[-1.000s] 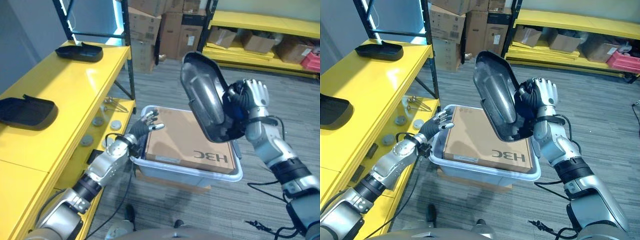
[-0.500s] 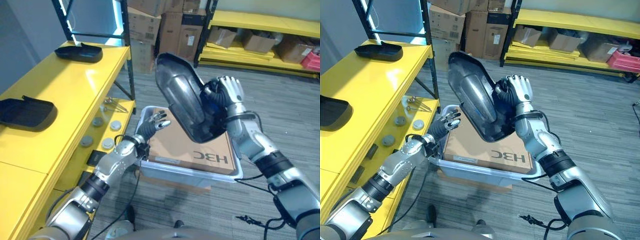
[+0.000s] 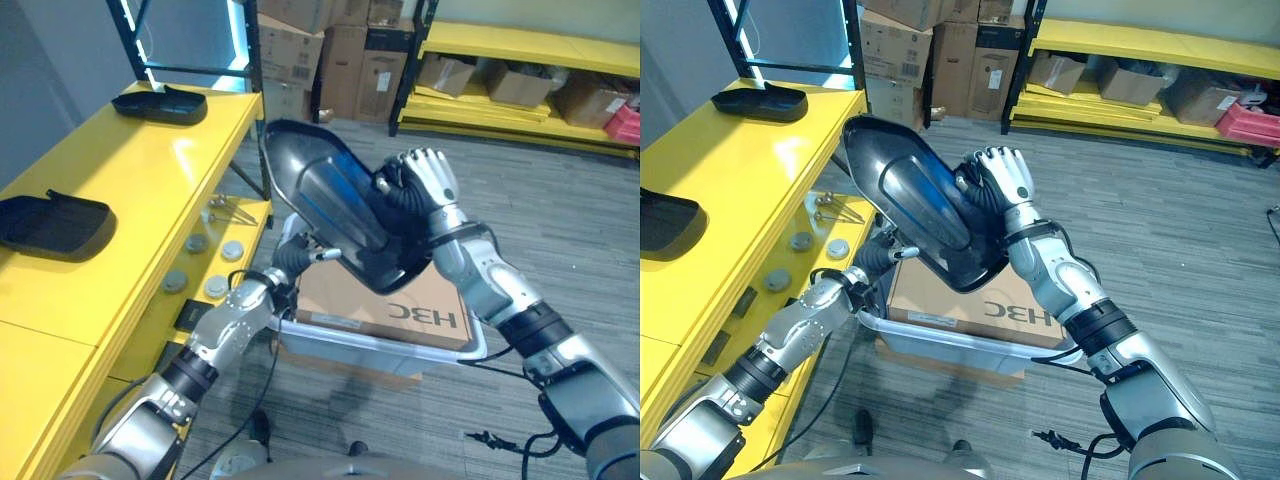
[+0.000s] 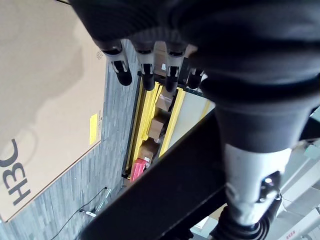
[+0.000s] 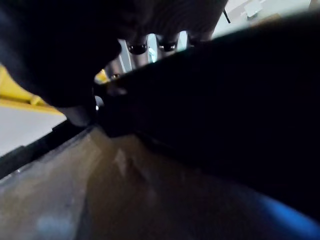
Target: Move parts from the plastic box to the shelf.
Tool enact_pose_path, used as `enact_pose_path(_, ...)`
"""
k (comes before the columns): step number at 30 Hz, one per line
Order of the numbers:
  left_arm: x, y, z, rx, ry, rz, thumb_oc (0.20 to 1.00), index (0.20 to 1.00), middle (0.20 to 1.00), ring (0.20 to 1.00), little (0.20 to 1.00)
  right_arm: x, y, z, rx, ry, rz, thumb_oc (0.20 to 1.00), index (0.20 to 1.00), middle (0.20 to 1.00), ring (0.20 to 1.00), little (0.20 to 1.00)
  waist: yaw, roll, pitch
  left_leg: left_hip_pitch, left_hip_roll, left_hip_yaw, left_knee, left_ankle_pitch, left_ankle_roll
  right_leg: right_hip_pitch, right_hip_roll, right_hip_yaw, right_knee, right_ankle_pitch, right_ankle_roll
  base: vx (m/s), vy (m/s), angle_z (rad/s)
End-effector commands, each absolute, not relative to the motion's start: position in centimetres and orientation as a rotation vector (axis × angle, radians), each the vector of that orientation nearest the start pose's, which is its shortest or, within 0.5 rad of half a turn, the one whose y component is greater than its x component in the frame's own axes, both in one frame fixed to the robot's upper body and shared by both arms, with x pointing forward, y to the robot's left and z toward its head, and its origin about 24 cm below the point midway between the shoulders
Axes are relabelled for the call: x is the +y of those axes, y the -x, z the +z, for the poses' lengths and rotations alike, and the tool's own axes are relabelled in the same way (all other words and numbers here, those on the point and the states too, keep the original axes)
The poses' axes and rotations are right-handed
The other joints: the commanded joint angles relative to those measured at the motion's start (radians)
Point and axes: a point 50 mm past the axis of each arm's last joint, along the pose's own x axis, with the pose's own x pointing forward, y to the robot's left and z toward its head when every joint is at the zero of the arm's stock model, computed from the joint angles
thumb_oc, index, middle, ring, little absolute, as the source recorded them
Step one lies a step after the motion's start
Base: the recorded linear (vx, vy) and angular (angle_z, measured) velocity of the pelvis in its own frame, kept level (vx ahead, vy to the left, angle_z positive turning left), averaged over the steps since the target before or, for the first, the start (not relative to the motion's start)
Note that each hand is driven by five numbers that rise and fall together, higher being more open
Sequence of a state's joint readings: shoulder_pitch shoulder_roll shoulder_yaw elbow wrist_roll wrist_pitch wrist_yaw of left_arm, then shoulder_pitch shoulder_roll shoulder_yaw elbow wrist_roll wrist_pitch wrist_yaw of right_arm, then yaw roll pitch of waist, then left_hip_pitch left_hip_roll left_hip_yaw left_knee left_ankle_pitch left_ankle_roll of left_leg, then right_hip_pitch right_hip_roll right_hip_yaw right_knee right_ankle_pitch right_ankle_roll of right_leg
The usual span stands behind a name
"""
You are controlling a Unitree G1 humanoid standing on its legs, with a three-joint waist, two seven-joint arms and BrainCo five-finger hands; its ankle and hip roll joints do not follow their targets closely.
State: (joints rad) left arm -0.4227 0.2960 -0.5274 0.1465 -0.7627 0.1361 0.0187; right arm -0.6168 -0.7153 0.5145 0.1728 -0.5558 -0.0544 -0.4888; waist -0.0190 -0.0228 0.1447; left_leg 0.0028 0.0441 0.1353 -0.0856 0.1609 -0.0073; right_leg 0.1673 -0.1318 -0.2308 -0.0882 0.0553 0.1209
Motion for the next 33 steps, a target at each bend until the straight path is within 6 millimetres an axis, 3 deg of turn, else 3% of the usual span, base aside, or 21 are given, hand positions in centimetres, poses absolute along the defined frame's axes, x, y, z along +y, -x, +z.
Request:
enact_pose_path(1, 4.7, -31.6, 11.3, -0.002, 0.297, -0.627, 1.0, 1.0, 1.0, 1.0, 1.0, -13.0, -32.8, 22.4, -0.988, 1.191, -0.049, 0.2, 0.2, 0.2, 0.2, 0.2, 0.022, -0.012, -0.029, 0.127, 0.046, 0.019, -0.002, -0.219, -0.048, -0.013, -0.002, -0.025, 0.001, -0.083, 0.004, 0.0, 0.0, 0.0)
enact_pose_path(11, 4.9, -31.4, 11.9, -0.03, 0.384, -0.616, 1.0, 1.0, 1.0, 1.0, 1.0, -12.6, -32.1, 21.9, -1.014, 1.142, -0.007, 0.2, 0.2, 0.2, 0.2, 0.2, 0.02, -0.013, -0.031, 0.134, 0.045, 0.025, -0.002, -0.224, -0.044, -0.011, -0.002, -0.021, 0.001, -0.083, 0.003, 0.0, 0.0, 0.0)
enact_pose_path(22, 5.3, -31.6, 11.9, -0.02, 0.448, -0.54, 1.0, 1.0, 1.0, 1.0, 1.0, -11.0, -30.5, 22.1, -1.057, 1.013, 0.12, 0.2, 0.2, 0.2, 0.2, 0.2, 0.016, -0.014, -0.028, 0.14, 0.042, 0.024, -0.002, -0.228, -0.041, -0.007, -0.001, -0.017, 0.001, -0.085, 0.002, 0.0, 0.0, 0.0)
enact_pose_path(33, 5.0, -31.3, 12.9, -0.103, 0.598, -0.466, 1.0, 1.0, 1.0, 1.0, 1.0, -8.4, -29.2, 19.5, -0.963, 0.802, 0.246, 0.2, 0.2, 0.2, 0.2, 0.2, 0.015, -0.013, -0.022, 0.14, 0.043, 0.027, -0.002, -0.228, -0.04, -0.01, -0.002, -0.017, 0.001, -0.085, 0.001, 0.0, 0.0, -0.01)
